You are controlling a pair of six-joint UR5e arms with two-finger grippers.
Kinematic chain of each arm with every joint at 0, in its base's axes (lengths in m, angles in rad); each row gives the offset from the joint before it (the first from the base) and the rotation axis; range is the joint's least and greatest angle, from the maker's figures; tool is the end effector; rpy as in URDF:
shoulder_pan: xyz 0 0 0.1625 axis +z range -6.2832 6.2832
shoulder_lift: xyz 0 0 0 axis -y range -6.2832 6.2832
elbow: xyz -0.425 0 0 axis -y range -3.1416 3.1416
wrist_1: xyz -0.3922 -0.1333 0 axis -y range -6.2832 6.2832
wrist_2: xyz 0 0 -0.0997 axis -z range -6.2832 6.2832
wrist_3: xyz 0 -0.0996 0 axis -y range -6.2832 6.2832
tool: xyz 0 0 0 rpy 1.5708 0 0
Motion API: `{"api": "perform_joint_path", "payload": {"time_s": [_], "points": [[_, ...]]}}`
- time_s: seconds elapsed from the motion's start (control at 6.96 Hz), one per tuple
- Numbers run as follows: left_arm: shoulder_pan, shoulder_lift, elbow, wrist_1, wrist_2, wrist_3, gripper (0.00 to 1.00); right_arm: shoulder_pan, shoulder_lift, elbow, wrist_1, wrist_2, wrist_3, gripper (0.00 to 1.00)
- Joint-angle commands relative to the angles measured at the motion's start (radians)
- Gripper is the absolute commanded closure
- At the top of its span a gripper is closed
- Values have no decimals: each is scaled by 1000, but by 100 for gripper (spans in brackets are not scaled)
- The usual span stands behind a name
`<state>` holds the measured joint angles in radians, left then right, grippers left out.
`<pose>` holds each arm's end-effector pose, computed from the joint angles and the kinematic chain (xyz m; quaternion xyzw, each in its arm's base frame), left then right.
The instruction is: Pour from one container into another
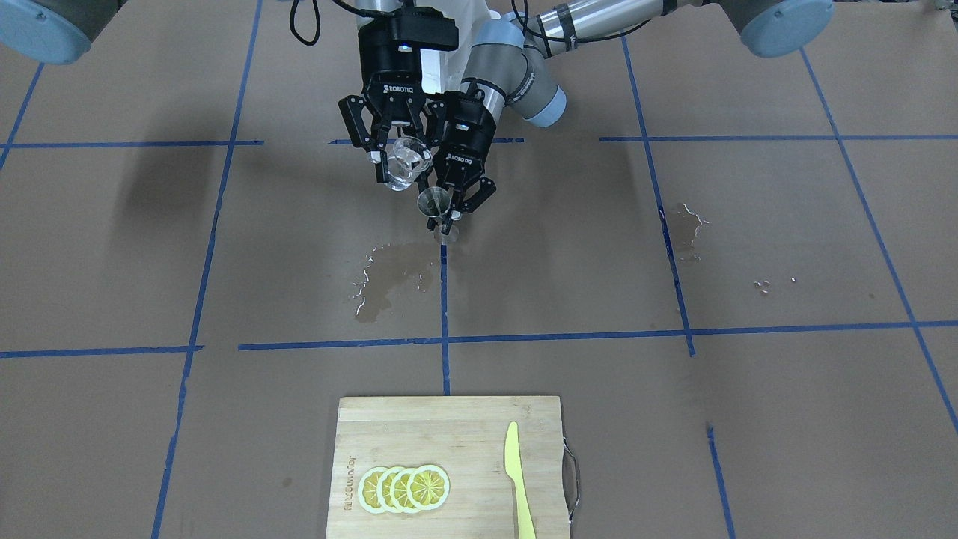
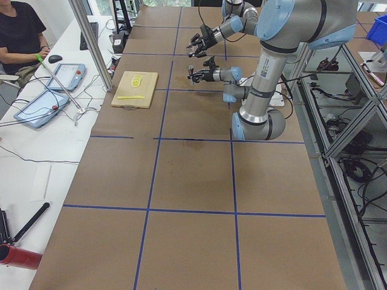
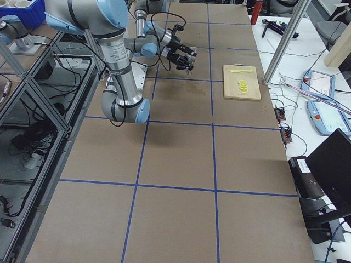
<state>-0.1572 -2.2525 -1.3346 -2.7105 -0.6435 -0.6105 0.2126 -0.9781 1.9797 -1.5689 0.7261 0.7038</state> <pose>0.6383 -0.3168 0.2230 0.6039 0.3737 -0.0478 0.7024 -0.5017 -0.3209 0.1361 0.5338 -0.1916 -0.0703 0.8206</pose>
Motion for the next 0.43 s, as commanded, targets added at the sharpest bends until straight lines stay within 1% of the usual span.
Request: {"api": "perform_joint_path", "payload": {"time_s": [0.0, 0.29], "points": [[-2, -6, -1, -3, -5, 0, 100, 1, -2, 4, -16, -2, -74, 82], [-2, -7, -5, -5, -7, -2, 100, 1, -5, 5, -17, -4, -150, 82]]}}
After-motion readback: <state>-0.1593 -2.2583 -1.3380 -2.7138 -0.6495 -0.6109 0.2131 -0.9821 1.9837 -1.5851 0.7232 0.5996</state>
